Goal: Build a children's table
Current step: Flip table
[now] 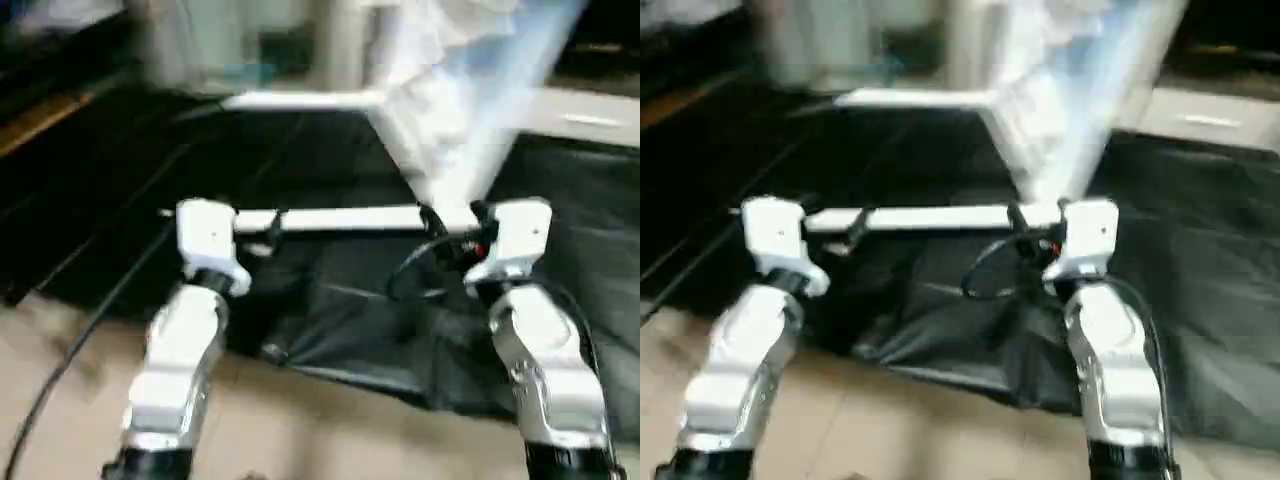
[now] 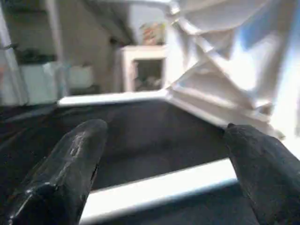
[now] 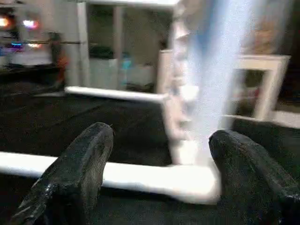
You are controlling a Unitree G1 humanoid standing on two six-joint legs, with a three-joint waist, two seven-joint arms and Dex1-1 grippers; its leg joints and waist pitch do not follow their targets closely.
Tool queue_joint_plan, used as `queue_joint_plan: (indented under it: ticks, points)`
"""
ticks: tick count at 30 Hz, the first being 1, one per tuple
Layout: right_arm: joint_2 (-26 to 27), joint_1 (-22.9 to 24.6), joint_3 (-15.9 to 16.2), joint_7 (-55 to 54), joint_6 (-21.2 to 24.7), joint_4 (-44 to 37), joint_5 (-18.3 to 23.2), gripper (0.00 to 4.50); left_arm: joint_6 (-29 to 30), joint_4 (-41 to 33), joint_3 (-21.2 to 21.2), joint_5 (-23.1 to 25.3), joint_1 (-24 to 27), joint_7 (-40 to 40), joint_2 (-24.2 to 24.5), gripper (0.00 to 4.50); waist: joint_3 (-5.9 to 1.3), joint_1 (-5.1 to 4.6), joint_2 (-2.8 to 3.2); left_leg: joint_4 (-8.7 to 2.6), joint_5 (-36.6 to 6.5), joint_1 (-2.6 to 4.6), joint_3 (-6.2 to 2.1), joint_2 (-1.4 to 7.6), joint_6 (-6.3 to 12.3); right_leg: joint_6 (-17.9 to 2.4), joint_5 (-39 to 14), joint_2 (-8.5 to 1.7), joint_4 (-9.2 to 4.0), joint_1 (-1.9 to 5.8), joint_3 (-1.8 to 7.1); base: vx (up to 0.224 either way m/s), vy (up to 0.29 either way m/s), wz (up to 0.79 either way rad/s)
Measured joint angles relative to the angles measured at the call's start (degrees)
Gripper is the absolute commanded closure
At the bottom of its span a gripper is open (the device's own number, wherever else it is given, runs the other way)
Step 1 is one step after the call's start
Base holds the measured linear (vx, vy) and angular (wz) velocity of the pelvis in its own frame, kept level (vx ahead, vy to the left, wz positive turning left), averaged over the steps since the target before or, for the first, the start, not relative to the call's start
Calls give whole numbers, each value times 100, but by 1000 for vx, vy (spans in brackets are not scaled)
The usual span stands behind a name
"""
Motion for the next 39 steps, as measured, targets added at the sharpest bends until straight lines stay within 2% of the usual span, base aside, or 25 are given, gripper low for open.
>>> queue_joint_plan:
  ticks: [1,2,3,4,5,6,7,8,9,10,11,12,13,14,15,16,18,20,21,23,25,28,32,37,39]
  points:
    - [-66,-6,0,9,39,-11,0,75,-1,-4,-5,-11,-32,7,-8,0,-6,17,-128,-2,-41,124,166,63,-73,-26,-44,-166,217,31,-15,2,-68,-76]
    - [-94,-18,-1,13,41,-34,0,75,-2,-8,-8,-25,-33,7,-24,0,-42,21,-242,6,-82,177,250,81,-142,17,-61,-243,158,95,46,65,-146,-78]
    - [-136,-49,-2,19,46,-49,5,75,-1,-7,-6,-33,-22,10,-51,0,-95,35,-316,59,-163,134,161,55,-165,34,0,-226,135,122,6,113,-137,-52]
    - [-202,-20,-32,21,54,-59,25,75,5,14,-68,-40,-42,6,-129,0,-120,44,-236,383,-351,-102,-203,-54,139,7,-11,-87,46,141,11,113,-137,-52]
    - [-266,1,-86,13,97,-30,22,75,5,14,-176,-44,-54,2,-201,0,-119,48,-239,722,-400,-345,-399,-216,249,-4,-16,-51,-3,153,53,129,-105,-12]
    - [-303,0,-83,29,129,-7,20,75,4,16,-227,-43,-49,4,-228,0,-120,60,-251,915,-412,-540,-498,-388,294,-15,-14,-42,-55,190,81,60,-57,-1]
    - [-342,-2,-73,77,138,-8,20,75,-4,12,-230,-44,-54,11,-229,0,-142,58,-212,862,-307,-776,-600,-509,353,-57,18,43,-175,277,88,138,-107,6]
    - [-386,-24,-46,165,141,-9,22,75,-6,-3,-214,-31,-55,32,-215,0,-189,80,-100,604,-91,-903,-629,-501,401,-51,38,129,-257,339,25,77,-50,6]
    - [-395,-40,-6,206,142,-14,25,75,-6,-14,-198,-25,-57,39,-198,0,-224,93,-20,355,92,-957,-640,-458,452,-87,50,214,-305,378,-23,164,-54,7]
    - [-420,-88,95,354,141,-21,45,75,-6,-55,-150,-5,-83,61,-158,0,-292,112,198,-53,670,-1040,-718,-343,562,-113,16,398,-320,422,-165,205,15,-4]
    - [-472,-88,286,586,157,-6,96,75,-14,-71,-65,11,-82,76,-45,0,-302,126,213,57,702,-1057,-810,-260,363,-70,-56,428,-236,418,-192,281,18,-15]
    - [-493,-115,495,760,157,-23,137,75,-19,-63,28,14,-84,81,18,0,-297,66,145,66,680,-1063,-850,-284,368,-2,-70,412,-130,310,-99,233,37,-26]
    - [-539,-170,670,938,154,-27,174,75,-32,-50,215,9,-83,92,92,0,-285,11,58,66,694,-1069,-907,-348,338,151,-22,350,-14,142,177,115,19,-21]
    - [-571,-178,712,1038,153,-44,191,75,-54,-48,308,3,-83,100,107,0,-290,-50,5,47,698,-1069,-1024,-460,331,350,18,204,-49,52,340,9,71,-22]
    - [-622,-162,711,1077,142,-68,205,75,-99,-48,361,-4,-95,101,111,0,-286,-124,-14,57,698,-1078,-1092,-530,327,461,122,47,-127,2,434,-30,55,-12]
    - [-686,-127,679,1103,141,-66,208,75,-174,-61,367,-8,-138,98,104,0,-287,-163,-19,47,697,-1102,-1088,-542,329,531,234,-44,-210,-12,432,-57,144,-21]
    - [-720,-48,615,1083,139,-35,197,75,-215,-80,257,1,-254,75,123,0,-283,-215,-11,-74,710,-1095,-1001,-439,258,497,353,-50,-355,-1,328,-78,111,-13]
    - [-621,-53,609,1018,100,-9,176,75,-252,-115,267,15,-256,53,264,0,-268,-248,13,-134,732,-1046,-918,-341,128,435,479,-66,-524,72,229,-71,43,-13]
    - [-569,-78,616,1005,73,-9,176,75,-257,-128,272,16,-259,10,356,0,-264,-255,18,-129,735,-1037,-895,-311,124,397,507,-83,-553,91,185,0,0,0]
    - [-523,-204,614,928,-24,3,179,75,-257,-150,239,106,-328,-198,646,0,-247,-266,21,-123,734,-1018,-870,-287,124,384,522,-84,-595,116,175,-81,46,-8]
    - [-525,-300,599,860,-119,2,178,75,-243,-160,87,351,-479,-433,1003,0,-238,-236,33,-124,733,-1012,-851,-280,125,384,523,-87,-611,125,181,-82,38,-3]
    - [-529,-317,580,774,-159,2,175,75,-448,-36,-337,1120,-932,-876,1838,0,-229,-157,47,-133,732,-1008,-768,-260,126,388,523,-113,-614,80,196,-92,25,3]
    - [-472,-318,464,766,-152,1,243,75,-924,200,-514,1593,-1192,-999,2170,0,-226,-137,56,-142,733,-1014,-680,-262,126,395,577,-177,-617,48,196,-13,7,-2]
    - [-492,-318,501,1012,-73,-12,524,75,-1586,629,-710,2135,-1760,-1027,2783,0,-221,-135,56,-143,732,-1025,-670,-252,126,391,601,-181,-621,21,193,0,0,0]
    - [-539,-317,537,1062,-21,-13,577,39,-1754,638,-708,2256,-2040,-1047,2896,0,-220,-132,60,-145,732,-1020,-669,-251,126,387,604,-181,-619,-7,195,0,0,0]
